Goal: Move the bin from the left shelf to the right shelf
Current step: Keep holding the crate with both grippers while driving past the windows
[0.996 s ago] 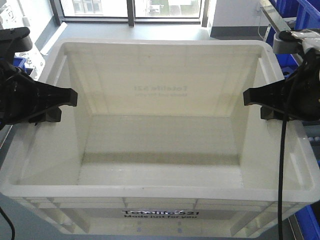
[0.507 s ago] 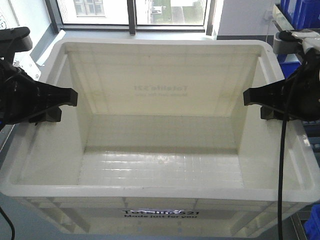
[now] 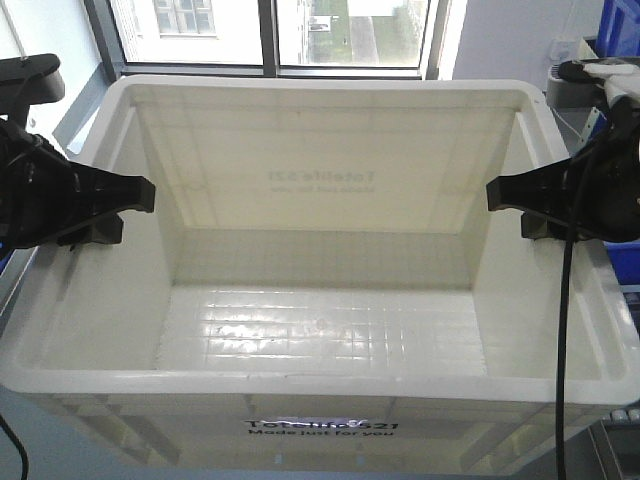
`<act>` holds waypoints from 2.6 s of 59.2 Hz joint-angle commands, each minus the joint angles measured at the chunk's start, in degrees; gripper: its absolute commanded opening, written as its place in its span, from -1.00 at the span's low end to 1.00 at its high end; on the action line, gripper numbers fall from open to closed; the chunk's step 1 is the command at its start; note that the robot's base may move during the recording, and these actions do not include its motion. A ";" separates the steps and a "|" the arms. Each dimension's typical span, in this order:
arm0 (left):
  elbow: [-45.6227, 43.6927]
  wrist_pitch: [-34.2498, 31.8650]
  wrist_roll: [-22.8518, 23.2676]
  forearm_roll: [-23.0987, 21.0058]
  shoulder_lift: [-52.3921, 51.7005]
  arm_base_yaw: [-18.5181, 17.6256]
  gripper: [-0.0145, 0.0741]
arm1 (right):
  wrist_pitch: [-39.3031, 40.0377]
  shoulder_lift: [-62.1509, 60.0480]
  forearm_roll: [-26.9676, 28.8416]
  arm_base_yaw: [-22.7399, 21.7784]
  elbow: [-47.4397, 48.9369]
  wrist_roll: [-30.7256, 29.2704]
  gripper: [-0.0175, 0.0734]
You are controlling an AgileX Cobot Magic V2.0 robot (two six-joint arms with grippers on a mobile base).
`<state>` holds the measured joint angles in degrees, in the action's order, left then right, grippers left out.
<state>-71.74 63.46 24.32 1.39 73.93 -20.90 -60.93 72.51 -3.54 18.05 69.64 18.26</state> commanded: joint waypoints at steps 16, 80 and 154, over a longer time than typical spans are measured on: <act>-2.01 -3.04 -1.07 3.16 -2.47 0.13 -0.69 | 5.63 -2.20 -3.47 -0.85 2.23 0.25 -0.62; -2.01 -3.04 -1.07 3.16 -2.47 0.13 -0.69 | 5.63 -2.20 -3.47 -0.85 2.23 0.25 -0.62; -2.01 -3.04 -1.07 3.16 -2.47 0.13 -0.69 | 5.63 -2.20 -3.47 -0.85 2.23 0.25 -0.62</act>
<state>-71.74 63.27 24.32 1.44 73.93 -20.90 -60.64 72.51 -3.66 18.05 69.64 18.26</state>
